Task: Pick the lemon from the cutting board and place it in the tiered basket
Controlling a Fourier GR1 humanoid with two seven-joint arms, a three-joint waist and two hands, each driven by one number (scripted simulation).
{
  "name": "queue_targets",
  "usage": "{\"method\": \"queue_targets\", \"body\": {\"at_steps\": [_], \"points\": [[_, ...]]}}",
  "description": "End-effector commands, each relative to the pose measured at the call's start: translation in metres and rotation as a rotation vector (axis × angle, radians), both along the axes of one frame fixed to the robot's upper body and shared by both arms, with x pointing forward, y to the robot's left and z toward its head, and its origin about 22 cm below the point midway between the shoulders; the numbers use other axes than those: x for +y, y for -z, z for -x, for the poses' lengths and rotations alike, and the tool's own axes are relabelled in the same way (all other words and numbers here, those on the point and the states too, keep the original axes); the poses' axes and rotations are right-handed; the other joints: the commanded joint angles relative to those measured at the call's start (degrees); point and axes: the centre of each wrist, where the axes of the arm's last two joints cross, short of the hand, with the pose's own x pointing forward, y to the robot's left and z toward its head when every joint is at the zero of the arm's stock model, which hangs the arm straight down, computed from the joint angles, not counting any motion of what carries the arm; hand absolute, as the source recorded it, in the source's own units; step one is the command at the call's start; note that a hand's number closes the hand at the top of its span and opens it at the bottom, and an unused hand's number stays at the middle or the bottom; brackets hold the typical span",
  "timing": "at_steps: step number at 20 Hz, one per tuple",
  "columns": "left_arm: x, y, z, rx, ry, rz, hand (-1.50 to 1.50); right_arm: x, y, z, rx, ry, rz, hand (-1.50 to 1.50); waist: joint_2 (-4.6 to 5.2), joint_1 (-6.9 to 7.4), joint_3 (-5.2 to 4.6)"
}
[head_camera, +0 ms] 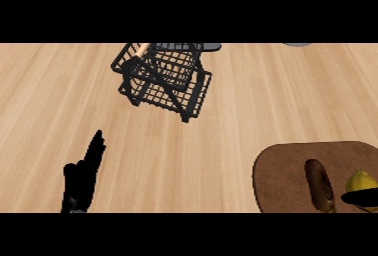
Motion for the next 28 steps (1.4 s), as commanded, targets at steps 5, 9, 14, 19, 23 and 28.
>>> {"method": "queue_targets", "body": {"at_steps": [5,9,14,19,23,28], "points": [[0.01,0.013,-0.012,0.0,-0.018,-0.011,0.0,0.014,0.003,-0.016,0.149,0.146,-0.067,-1.5,-0.01,-0.51,-0.04],[-0.005,0.012,-0.003,0.011,-0.007,0.001,0.0,0.015,0.007,-0.006,0.174,0.17,-0.091,-1.5,-0.16,-0.68,-0.02],[0.002,0.007,0.004,0.008,0.002,-0.009,0.0,-0.002,0.014,-0.019,0.181,0.173,-0.106,-1.5,-0.14,-0.12,0.04],[0.004,0.022,0.001,0.01,-0.006,0.001,0.0,-0.011,0.027,-0.013,0.19,0.183,-0.124,-1.5,-0.11,-0.47,0.02],[0.009,0.013,0.002,0.005,0.0,-0.011,0.0,0.02,0.05,-0.003,0.171,0.148,-0.105,1.5,-0.2,-0.51,0.05],[-0.003,0.029,0.001,0.014,-0.003,0.01,0.0,-0.007,0.062,-0.025,0.144,0.064,-0.059,1.5,-0.08,-0.34,0.07]]}}
